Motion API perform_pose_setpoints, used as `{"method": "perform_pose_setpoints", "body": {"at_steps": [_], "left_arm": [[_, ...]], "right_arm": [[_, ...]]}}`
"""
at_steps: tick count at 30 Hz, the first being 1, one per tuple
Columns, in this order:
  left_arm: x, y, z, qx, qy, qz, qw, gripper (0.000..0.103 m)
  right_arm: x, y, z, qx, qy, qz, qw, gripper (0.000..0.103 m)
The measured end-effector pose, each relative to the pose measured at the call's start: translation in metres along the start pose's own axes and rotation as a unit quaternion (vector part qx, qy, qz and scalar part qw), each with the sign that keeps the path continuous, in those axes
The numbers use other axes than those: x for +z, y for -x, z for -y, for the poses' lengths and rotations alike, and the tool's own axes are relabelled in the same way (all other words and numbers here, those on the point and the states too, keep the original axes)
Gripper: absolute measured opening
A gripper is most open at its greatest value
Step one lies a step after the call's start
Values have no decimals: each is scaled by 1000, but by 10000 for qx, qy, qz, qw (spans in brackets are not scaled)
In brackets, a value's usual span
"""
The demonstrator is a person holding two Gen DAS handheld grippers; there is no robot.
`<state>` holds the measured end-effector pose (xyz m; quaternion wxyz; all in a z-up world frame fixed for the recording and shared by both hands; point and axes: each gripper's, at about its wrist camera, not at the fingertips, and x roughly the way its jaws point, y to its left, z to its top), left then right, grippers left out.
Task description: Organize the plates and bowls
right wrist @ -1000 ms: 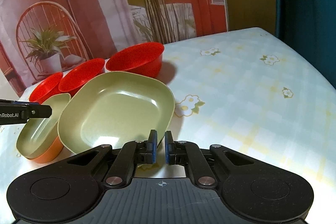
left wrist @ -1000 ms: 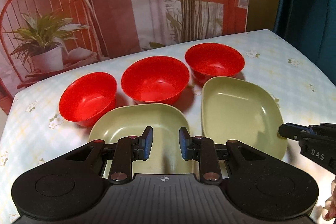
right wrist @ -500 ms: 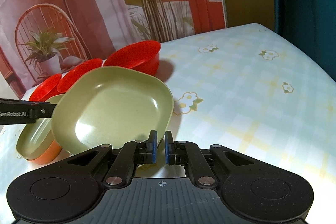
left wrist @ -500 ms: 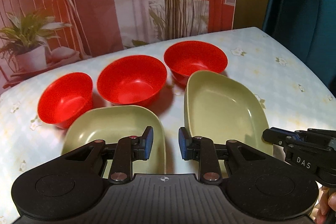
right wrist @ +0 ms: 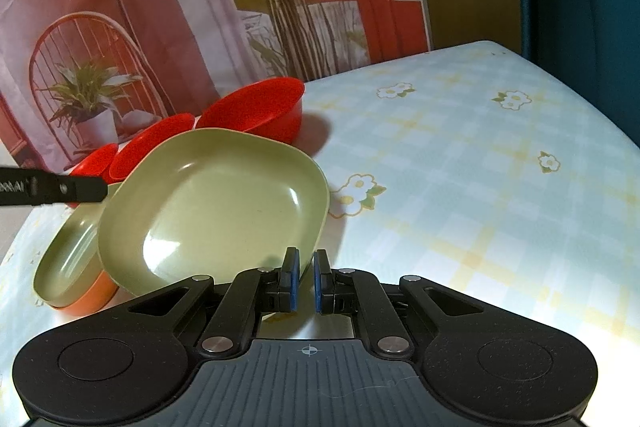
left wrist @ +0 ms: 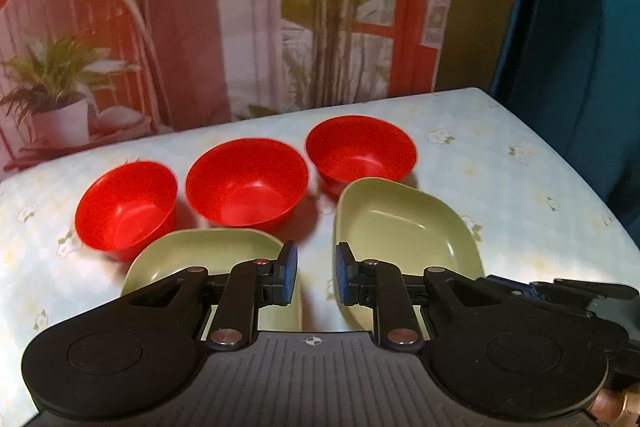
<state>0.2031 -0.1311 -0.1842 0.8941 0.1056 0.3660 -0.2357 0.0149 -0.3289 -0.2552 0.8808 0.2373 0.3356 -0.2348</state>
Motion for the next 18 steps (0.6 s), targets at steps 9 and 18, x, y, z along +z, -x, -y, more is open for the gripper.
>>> {"method": "perform_pose_setpoints", "body": {"at_steps": [9,18], "left_arm": [[-16,-19,11,-253,-142,-354,9990,16],[-14,-8,0,-353,-96,-215,9991,16]], "right_arm": [[-1,0,2,14,-31,4,10000,7],[2,8,-1,178,-154,-36,9997,7]]}}
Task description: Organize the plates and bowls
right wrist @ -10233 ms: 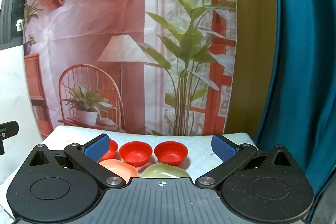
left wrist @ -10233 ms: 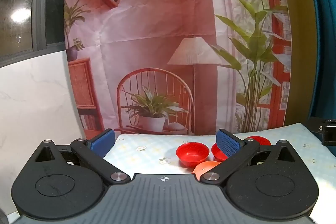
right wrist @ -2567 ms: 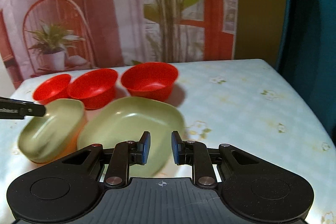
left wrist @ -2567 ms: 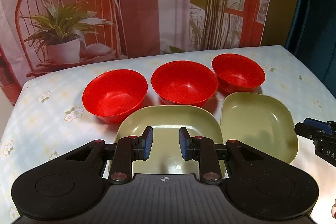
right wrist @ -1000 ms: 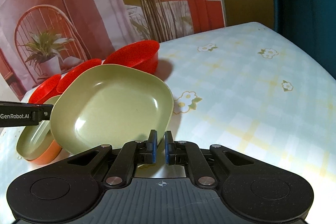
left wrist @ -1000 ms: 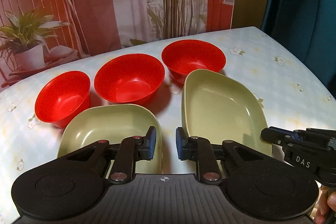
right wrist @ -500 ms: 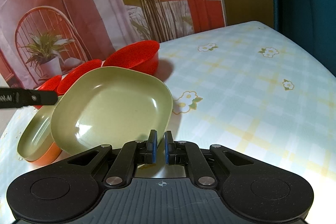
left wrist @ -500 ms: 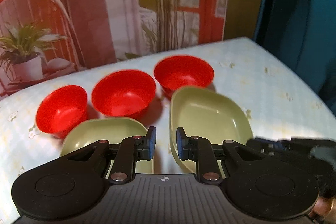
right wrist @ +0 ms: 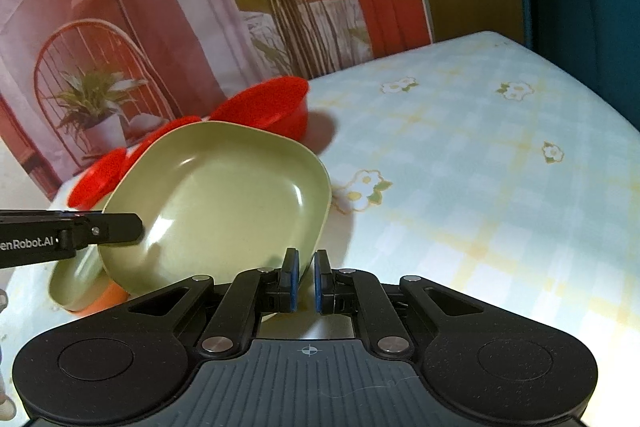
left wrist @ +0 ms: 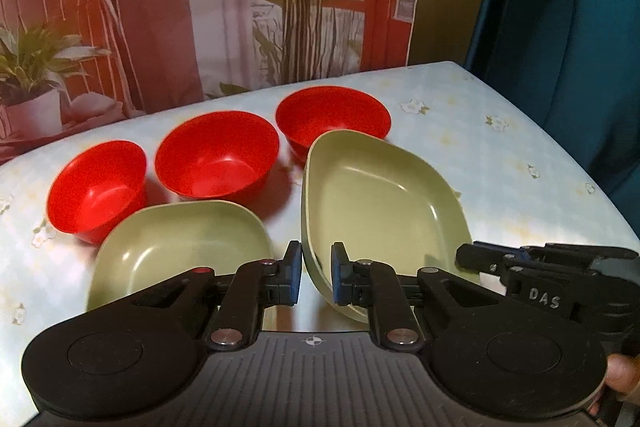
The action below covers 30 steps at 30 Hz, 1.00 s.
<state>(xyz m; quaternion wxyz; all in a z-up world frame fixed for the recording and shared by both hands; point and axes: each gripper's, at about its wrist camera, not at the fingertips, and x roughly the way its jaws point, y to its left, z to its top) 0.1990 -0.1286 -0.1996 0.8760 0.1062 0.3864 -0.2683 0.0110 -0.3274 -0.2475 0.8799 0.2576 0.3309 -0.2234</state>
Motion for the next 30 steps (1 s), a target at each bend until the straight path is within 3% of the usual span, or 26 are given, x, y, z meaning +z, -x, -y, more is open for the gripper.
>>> {"method": "perform_pose_setpoints", "body": {"at_steps": [9,17,30], "left_arm": [[5,29,-52,43,358,153,9992,16],[-3,49,-102,347,682,270,9967,16],[-39,38,-138,441,1125,147,9926,16]], "right_arm": [[17,13,-39,495,153,69,9986,9],[26,5,-99,937,611,-120,9937,11],[19,-21,-155,768,1361,-400,9869,11]]}}
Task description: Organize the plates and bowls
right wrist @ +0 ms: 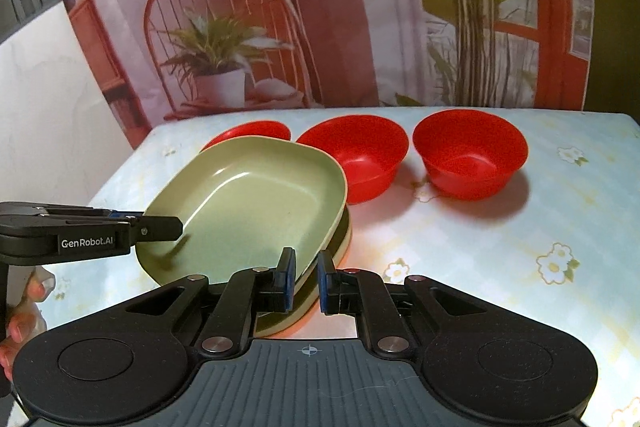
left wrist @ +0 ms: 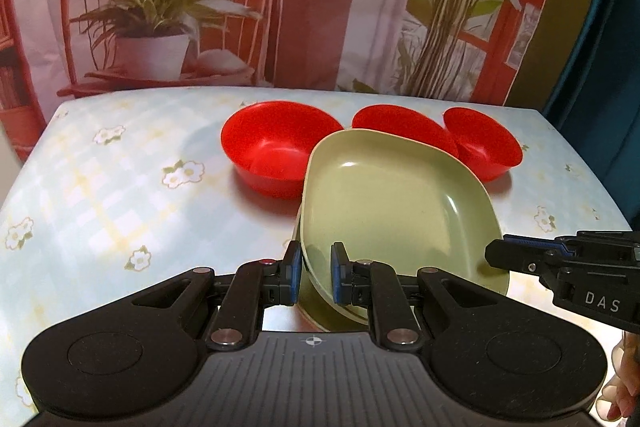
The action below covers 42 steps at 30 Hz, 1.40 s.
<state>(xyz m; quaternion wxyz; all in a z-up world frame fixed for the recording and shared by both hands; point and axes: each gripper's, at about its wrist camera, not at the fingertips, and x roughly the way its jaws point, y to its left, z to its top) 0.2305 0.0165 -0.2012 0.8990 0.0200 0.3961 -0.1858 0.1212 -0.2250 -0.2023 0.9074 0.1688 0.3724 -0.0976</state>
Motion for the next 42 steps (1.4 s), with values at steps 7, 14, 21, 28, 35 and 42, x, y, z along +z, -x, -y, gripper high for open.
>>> {"method": "perform_pose_setpoints", "body": {"at_steps": [7,14,21,28,35,42], "left_arm": [[-6,-9,-2,34,-38,-79,10000,16],[-13,-16,0,85,-127,-148,9998,17],[-15,-10,0,171,-162,-54,9997,32],[-10,12,-2,221,-164,112,9996,35],[22,52,-3,270,-267,473,9982,35],[70,95,-7,542,-383,1055,9922,36]], "right_arm": [[1,-7,-6,-112,109,-116,9998,11],[-2,-7,-7,-214,160,-115,9996,11],[-5,-4,-10,-295,266,-45,9992,16],[-6,15,1,-334,150,210,9991,18],[21,42,11,-178,150,547,9982,18],[80,78,26,-189,348,1013,9941,18]]}}
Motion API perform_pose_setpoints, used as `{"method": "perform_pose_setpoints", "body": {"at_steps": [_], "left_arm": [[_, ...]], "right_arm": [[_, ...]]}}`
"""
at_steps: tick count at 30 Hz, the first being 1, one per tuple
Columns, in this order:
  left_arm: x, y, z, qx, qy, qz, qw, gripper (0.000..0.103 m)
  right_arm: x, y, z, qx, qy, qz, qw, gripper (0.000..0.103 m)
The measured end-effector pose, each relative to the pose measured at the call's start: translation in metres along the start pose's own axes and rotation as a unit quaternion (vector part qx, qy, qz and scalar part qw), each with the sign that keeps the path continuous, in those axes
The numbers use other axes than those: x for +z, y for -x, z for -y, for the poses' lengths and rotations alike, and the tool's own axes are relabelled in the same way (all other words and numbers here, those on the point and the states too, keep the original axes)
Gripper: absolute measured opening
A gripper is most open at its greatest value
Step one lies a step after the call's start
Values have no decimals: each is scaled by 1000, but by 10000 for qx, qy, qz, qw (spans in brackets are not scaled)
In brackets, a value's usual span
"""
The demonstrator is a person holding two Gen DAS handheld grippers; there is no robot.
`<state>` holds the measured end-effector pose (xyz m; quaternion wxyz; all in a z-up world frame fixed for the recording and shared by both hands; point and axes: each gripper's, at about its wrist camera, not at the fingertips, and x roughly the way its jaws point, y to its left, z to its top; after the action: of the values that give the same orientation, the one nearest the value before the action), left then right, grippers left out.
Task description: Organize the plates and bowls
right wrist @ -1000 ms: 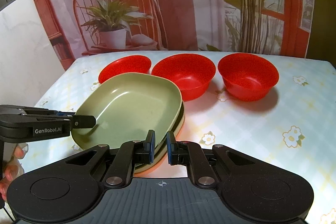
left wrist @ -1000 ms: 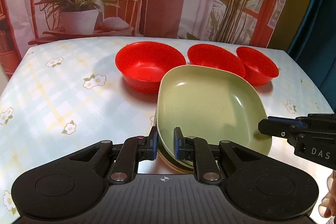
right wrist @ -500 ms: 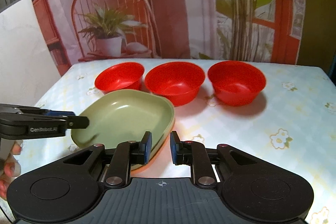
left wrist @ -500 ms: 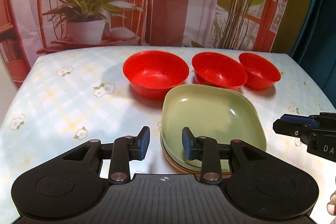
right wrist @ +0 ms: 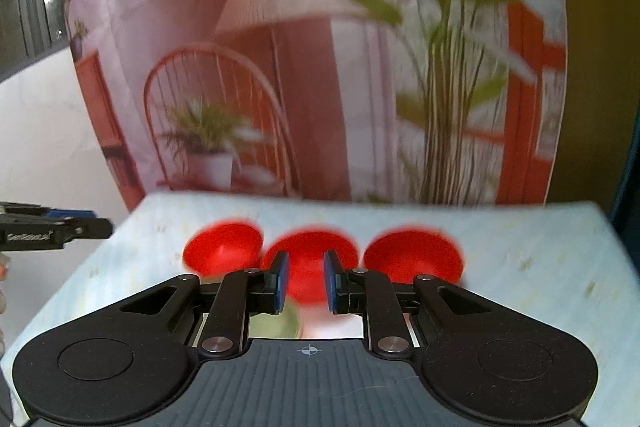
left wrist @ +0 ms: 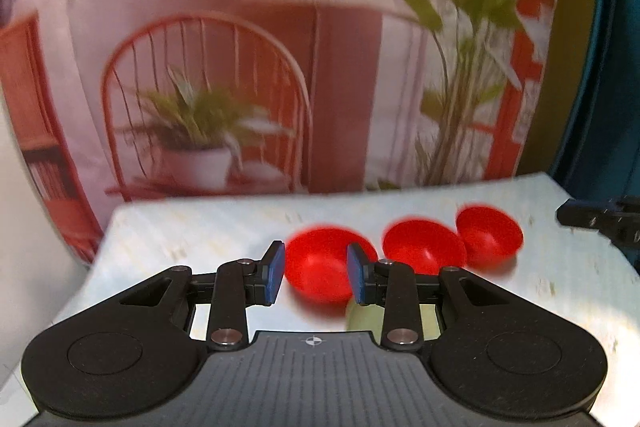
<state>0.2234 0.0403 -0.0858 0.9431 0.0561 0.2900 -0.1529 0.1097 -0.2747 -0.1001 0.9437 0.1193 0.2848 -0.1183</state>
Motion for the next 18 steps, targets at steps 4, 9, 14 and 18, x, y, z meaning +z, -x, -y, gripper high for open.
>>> {"method": "perform_pose_setpoints", "body": {"at_steps": [4,9,14,18], "left_arm": [[30,10,-5,180,-16,312,9994,36],[65,12,-8,386,-172,707,9966,36],[95,2,-15,520,-101,978,9938,36],[112,-10,-22,602,-96,1097,9921,36]], "right_arm": [[43,8,0,35,295,326,9990,18],[85,-3,-14,154,602,518,9967,18],[119,-34,-31,364,637,501,9960,18],[136,-61,-44,462,746,517,9948,18]]}}
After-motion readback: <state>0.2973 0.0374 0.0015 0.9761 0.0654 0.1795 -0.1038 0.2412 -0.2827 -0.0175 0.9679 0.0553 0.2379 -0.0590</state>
